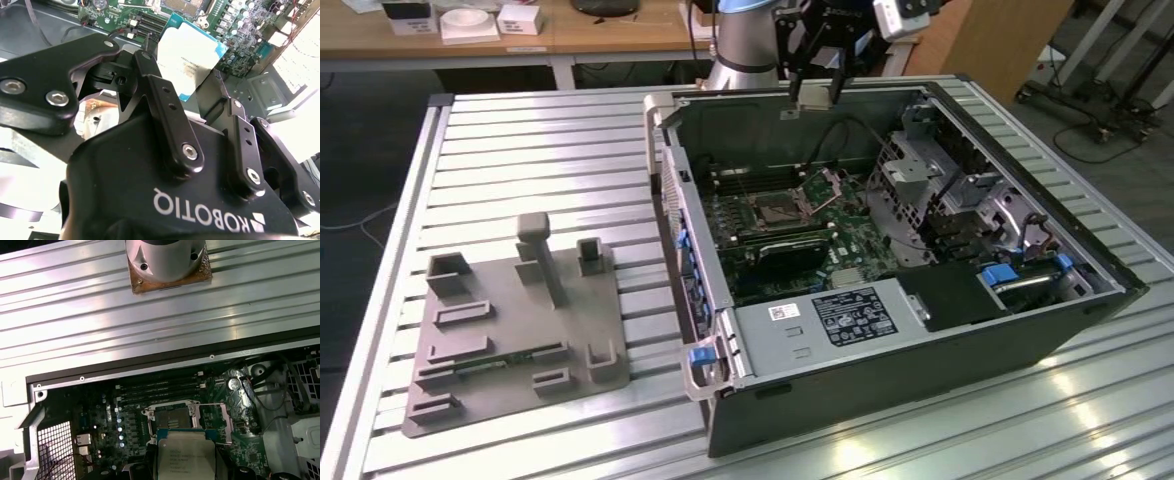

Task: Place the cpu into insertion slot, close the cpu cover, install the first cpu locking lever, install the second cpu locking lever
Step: 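Place the cpu into insertion slot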

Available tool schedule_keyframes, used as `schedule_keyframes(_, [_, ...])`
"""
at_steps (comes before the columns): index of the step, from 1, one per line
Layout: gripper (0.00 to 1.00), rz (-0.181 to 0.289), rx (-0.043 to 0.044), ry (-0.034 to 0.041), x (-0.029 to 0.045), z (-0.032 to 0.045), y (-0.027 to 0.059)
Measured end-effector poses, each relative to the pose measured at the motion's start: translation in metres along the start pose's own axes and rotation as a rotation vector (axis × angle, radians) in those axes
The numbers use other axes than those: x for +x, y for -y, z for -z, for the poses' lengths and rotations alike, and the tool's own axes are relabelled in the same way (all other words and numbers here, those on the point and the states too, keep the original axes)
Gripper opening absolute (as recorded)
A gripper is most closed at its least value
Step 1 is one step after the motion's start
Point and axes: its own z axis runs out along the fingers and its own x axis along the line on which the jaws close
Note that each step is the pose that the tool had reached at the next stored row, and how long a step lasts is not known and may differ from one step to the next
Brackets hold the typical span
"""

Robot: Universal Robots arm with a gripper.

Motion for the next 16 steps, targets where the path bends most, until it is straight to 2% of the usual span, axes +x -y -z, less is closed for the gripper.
schedule_keyframes(16, [0.54, -0.070, -0.0013, 0.0062, 0.0006, -0.0003, 0.0002])
